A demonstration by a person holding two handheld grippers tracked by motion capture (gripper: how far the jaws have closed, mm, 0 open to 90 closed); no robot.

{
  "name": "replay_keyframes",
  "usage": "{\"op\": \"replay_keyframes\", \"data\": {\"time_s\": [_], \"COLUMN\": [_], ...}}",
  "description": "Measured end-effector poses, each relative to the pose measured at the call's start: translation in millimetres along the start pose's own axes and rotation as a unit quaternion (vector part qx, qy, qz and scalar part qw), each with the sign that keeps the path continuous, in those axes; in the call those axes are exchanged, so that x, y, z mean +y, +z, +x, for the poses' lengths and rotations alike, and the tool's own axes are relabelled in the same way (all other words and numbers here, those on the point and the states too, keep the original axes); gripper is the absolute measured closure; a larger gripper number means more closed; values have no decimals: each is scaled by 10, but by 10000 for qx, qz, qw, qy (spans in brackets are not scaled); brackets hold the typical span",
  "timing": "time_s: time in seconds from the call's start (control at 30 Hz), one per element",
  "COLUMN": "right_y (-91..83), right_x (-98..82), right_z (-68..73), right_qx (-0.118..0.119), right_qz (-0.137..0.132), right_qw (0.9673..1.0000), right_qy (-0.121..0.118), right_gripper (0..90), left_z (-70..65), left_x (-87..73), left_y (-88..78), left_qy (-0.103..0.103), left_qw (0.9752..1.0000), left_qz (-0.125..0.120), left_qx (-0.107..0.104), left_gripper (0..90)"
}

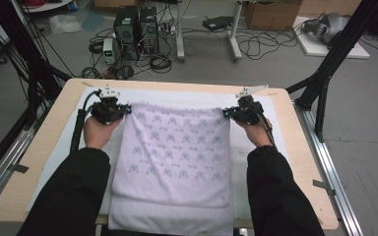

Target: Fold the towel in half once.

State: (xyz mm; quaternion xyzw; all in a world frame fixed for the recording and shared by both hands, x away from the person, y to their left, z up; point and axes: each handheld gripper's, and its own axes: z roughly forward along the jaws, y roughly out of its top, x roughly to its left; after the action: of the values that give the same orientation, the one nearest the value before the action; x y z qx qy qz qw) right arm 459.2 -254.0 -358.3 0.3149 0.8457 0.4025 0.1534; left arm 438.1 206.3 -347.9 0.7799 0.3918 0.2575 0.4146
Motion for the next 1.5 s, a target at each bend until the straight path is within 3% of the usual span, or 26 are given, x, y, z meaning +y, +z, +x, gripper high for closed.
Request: {"op": "replay_keyframes", "data": {"time_s": [0.07, 0.1, 0.13, 0.17, 0.27, 0.37, 0.43, 0.47, 0.53, 0.63, 0.8, 0.93, 1.17, 1.33, 1.5], "right_y": [-102, -146, -172, -180, -126, -20, 57, 66, 15, -52, -213, -345, -489, -485, -428], "right_x": [206, 288, 351, 379, 304, 105, 15, -13, -104, -204, -366, -489, -721, -914, -1073], "right_z": [-31, -50, -69, -88, -118, -36, -8, 16, 161, 259, 521, 756, 1055, 1223, 1292], "right_qx": [-153, -274, -472, -641, -318, -165, 197, 292, 151, 439, 641, 661, 819, 970, 1015], "right_qz": [-148, -245, -339, -424, -383, -156, 281, 342, 112, -18, -153, -239, -252, -268, -233], "right_qw": [9997, 9992, 9983, 9970, 9984, 9995, 9982, 9978, 9998, 9988, 9978, 9975, 9961, 9945, 9943], "right_qy": [-110, -154, -107, 19, 262, 224, 488, 489, 89, 199, 18, -120, -192, -274, -234], "right_gripper": [842, 772, 564, 529, 471, 436, 390, 393, 422, 402, 400, 393, 403, 413, 414], "left_z": [52, 68, 86, 111, 114, 80, 37, 9, -51, -121, -276, -387, -624, -769, -817], "left_x": [212, 282, 324, 327, 201, -26, -145, -210, -327, -473, -697, -887, -1164, -1241, -1351], "left_y": [-85, -107, -119, -131, -133, -113, -113, -119, -153, -243, -482, -653, -856, -945, -986], "left_qy": [59, 47, -27, -126, -89, -159, -97, -92, -66, -19, 56, -33, 52, 248, 183], "left_qw": [9997, 9994, 9990, 9990, 9998, 9998, 9998, 9997, 9993, 9985, 9975, 9962, 9950, 9941, 9942], "left_qz": [-207, -262, -243, -227, -125, -24, 21, 31, 13, -7, -162, -290, -273, -252, -244], "left_qx": [93, 213, 379, 352, 122, -86, -183, -244, -380, -544, -683, -824, -954, -1028, -1027], "left_gripper": [861, 838, 701, 597, 581, 549, 543, 534, 515, 503, 494, 482, 471, 476, 475]}}
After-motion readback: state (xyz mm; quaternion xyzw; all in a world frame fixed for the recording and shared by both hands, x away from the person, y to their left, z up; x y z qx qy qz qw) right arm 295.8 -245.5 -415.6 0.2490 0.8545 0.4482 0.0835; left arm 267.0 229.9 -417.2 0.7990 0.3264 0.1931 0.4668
